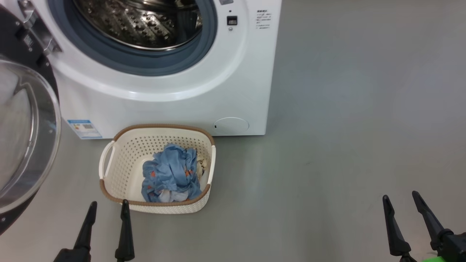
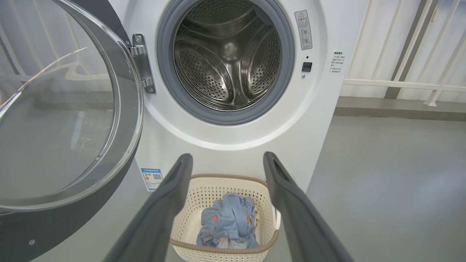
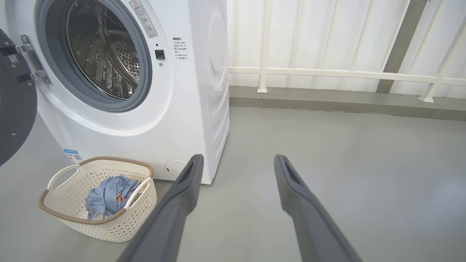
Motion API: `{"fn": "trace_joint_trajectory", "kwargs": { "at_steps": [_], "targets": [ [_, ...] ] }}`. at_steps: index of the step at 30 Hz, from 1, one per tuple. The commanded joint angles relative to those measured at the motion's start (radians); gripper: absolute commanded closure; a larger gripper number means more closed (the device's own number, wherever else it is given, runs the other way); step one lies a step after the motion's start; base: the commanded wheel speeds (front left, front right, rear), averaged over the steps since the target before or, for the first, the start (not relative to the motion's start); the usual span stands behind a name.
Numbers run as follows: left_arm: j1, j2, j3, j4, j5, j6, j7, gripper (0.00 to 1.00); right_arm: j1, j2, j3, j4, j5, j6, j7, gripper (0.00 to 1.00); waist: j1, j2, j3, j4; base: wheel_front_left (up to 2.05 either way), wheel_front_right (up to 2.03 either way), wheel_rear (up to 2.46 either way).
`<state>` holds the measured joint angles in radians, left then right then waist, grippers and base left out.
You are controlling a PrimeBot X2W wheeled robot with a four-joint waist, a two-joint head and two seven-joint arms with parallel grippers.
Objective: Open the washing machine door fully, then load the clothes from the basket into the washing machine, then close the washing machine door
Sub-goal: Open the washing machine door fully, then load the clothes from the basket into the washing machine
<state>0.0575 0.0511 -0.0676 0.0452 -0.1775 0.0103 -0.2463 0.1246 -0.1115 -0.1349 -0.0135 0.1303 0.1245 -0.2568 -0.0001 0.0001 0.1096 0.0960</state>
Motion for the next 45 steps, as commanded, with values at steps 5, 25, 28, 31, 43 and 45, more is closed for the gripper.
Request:
{"fn": "trace_joint_trajectory", "kwargs": {
  "at_steps": [5,25,28,31,43,45],
  "targets": [
    [-0.034,0.010,0.012,0.023,0.005,-0.013,0.002,0.00,0.009,-0.007,0.046,-0.041,-0.014,0.006,-0.005,0.00,0.0001,-0.0001,-0.053,-0.059,0.00,0.00,0.00],
    [-0.012,0.028,0.016,0.044,-0.031,-0.005,0.022,0.00,0.046,0.012,0.053,-0.060,-0.025,0.006,-0.005,0.00,0.0001,-0.0001,-0.108,-0.092,0.00,0.00,0.00],
    [-0.012,0.029,0.014,0.042,-0.034,-0.002,0.024,0.00,0.047,0.015,0.051,-0.060,-0.024,0.006,-0.005,0.00,0.0001,-0.0001,-0.107,-0.090,0.00,0.00,0.00],
    [-0.011,0.029,0.012,0.042,-0.037,0.000,0.025,0.00,0.047,0.016,0.051,-0.060,-0.024,0.006,-0.005,0.00,0.0001,-0.0001,-0.108,-0.089,0.00,0.00,0.00],
    [-0.014,0.037,0.007,0.032,-0.036,0.018,0.020,0.00,0.041,0.018,0.052,-0.059,-0.022,0.006,-0.005,0.00,0.0001,-0.0001,-0.104,-0.100,0.00,0.00,0.00],
    [-0.015,0.038,0.006,0.030,-0.034,0.022,0.018,0.00,0.041,0.018,0.051,-0.059,-0.021,0.006,-0.005,0.00,0.0001,-0.0001,-0.103,-0.102,0.17,-0.17,0.00]
  ]
}}
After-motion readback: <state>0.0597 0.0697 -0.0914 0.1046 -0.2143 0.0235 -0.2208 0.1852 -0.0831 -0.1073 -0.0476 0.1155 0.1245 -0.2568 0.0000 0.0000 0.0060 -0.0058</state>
